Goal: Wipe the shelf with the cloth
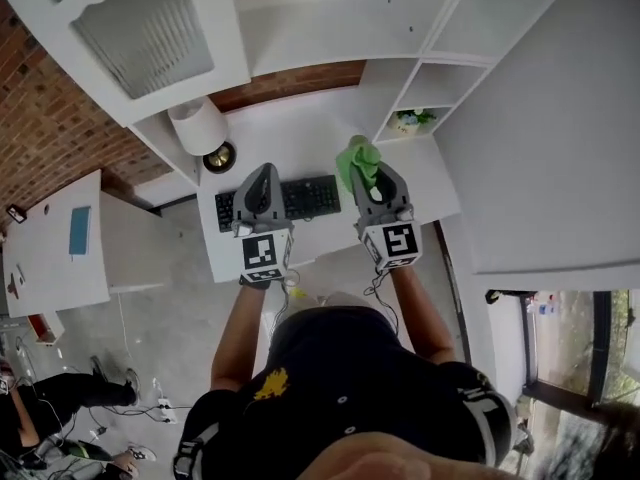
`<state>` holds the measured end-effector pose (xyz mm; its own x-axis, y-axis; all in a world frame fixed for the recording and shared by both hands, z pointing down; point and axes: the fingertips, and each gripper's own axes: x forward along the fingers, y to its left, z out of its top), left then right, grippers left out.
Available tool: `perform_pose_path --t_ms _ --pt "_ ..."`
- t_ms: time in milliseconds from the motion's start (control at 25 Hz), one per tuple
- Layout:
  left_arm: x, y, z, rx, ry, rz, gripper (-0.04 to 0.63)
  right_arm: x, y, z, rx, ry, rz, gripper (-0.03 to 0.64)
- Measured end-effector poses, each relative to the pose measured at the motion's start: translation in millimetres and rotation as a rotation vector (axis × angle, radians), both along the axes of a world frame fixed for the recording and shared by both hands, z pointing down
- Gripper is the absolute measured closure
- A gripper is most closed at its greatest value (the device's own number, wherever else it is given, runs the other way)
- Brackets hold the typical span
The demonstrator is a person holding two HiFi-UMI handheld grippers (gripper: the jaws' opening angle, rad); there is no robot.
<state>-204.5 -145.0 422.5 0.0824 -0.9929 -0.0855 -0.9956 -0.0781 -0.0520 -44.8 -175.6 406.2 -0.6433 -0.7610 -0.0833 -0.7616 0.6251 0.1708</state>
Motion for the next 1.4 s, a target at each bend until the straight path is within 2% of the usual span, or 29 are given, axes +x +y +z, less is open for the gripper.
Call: perform_pose_path --t_ms 160,280,360,520,600,640,840,920,1080,1160,1280,1360,1400 --pt "-6 -25 6 -0.009 0.014 0.046 0.577 -8 -33 -48 0.125 0.083 0.024 0.532" --pt "-8 -38 10 -0.022 0.021 0.053 0.577 -15 -65 -103 0.230 0.131 -0.025 0.532" --pt "-10 -51 1 -0.010 0.004 0.049 0.577 -36 -97 -139 0.295 0.200 -0.078 0.532" --pt "-9 -79 -21 0.013 -0.020 0.044 0.577 -103 -189 -162 0.250 0.448 -0.267 0.532" --pt "-7 -91 -29 0.017 -0.034 0.025 0.577 -134 -227 -169 0.249 0.534 -0.351 0.531" --pt "-6 -96 -33 0.019 -0.039 0.013 0.577 -148 -243 -171 0.259 0.557 -0.379 0.523" --pt "15 -119 -40 0.009 -0.026 0.001 0.577 -213 -287 -173 0.305 0.537 -0.522 0.371" --pt "28 -127 -35 -0.004 -0.017 0.018 0.577 -231 -294 -164 0.327 0.592 -0.567 0.351" --pt "40 -140 -31 -0.009 -0.038 0.031 0.577 -234 -300 -147 0.261 0.718 -0.675 0.351" --pt "38 -148 -29 -0.008 -0.039 0.027 0.577 -230 -299 -132 0.198 0.796 -0.728 0.353" --pt "34 -156 -27 -0.008 -0.022 0.013 0.577 -238 -306 -95 0.089 0.896 -0.743 0.354" --pt "31 -158 -28 -0.009 -0.024 0.008 0.577 -251 -314 -68 0.052 0.936 -0.727 0.391" --pt "29 -159 -28 -0.010 -0.024 0.002 0.577 -259 -316 -59 0.058 0.932 -0.719 0.457"
